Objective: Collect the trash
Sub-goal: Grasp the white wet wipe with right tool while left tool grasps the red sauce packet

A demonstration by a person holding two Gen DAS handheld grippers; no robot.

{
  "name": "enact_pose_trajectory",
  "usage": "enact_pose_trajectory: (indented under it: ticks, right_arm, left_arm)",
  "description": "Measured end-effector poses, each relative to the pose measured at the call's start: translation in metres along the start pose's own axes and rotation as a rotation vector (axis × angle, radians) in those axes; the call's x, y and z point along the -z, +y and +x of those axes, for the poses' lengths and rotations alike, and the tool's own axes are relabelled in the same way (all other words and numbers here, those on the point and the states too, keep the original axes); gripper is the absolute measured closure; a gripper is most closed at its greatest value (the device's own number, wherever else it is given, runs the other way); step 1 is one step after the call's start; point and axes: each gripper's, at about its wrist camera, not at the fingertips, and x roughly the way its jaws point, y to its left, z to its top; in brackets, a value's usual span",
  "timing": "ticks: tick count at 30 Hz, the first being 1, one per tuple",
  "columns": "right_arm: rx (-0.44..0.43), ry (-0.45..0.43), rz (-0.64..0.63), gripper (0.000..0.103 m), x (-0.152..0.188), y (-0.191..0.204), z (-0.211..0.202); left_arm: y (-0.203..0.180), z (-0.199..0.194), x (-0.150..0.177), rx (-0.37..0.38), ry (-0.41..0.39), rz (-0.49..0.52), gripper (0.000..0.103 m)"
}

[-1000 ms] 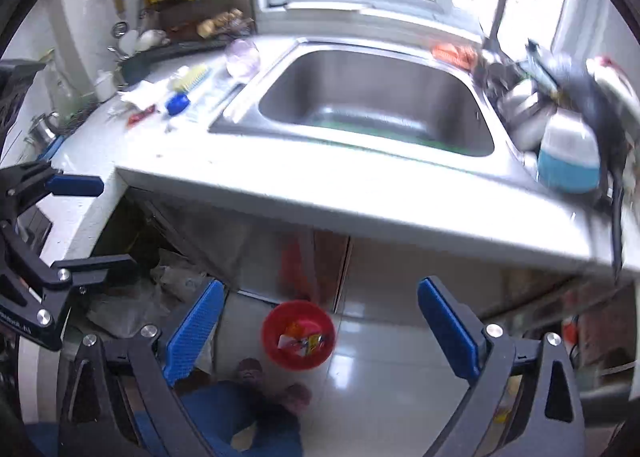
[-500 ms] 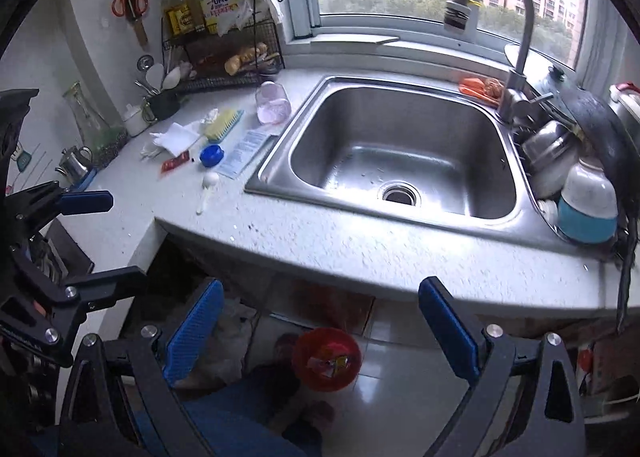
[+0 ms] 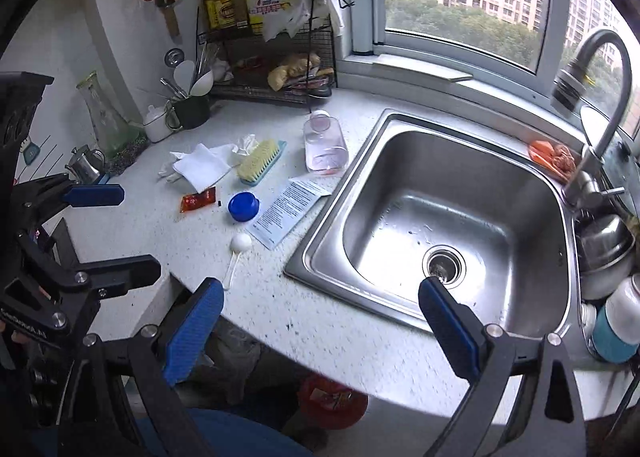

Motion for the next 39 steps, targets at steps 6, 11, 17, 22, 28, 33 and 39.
enact_pose_trajectory:
  ticks: [6,11,17,22,28,33,39]
  right_arm:
    - [-0.053,0.026,-0.062,0.005,-0.044,0.025,0.046]
    - [-0.11,0.068,-0.139,0.005,-0.073,0.057,0.094]
    - [-0.174,0.143,-0.24,0.006,-0.087,0.102,0.145]
    - [-0.21,0.189,-0.327,0.007,-0.1,0.135,0.176]
    - [-0.212,0.244,-0.42,0.018,-0.11,0.164,0.217]
    - [-0.219,0.285,-0.44,0.041,-0.119,0.178,0.248]
    - [-0.184,0.298,-0.482,0.059,-0.122,0.187,0.265]
  left_arm:
    - [0.063,0.016,-0.013,-0.068,0.028,-0.058,0.0]
    - [0.123,0.031,-0.007,-0.088,0.057,-0.134,0.0]
    - [0.178,0.053,0.011,-0.104,0.126,-0.189,0.0]
    - [0.218,0.07,0.027,-0.068,0.141,-0.275,0.0]
    - [0.247,0.099,0.038,-0.03,0.178,-0.273,0.0]
    - [0.258,0.109,0.039,0.023,0.181,-0.267,0.0]
    - [0.267,0.123,0.04,0.038,0.204,-0.272,0.0]
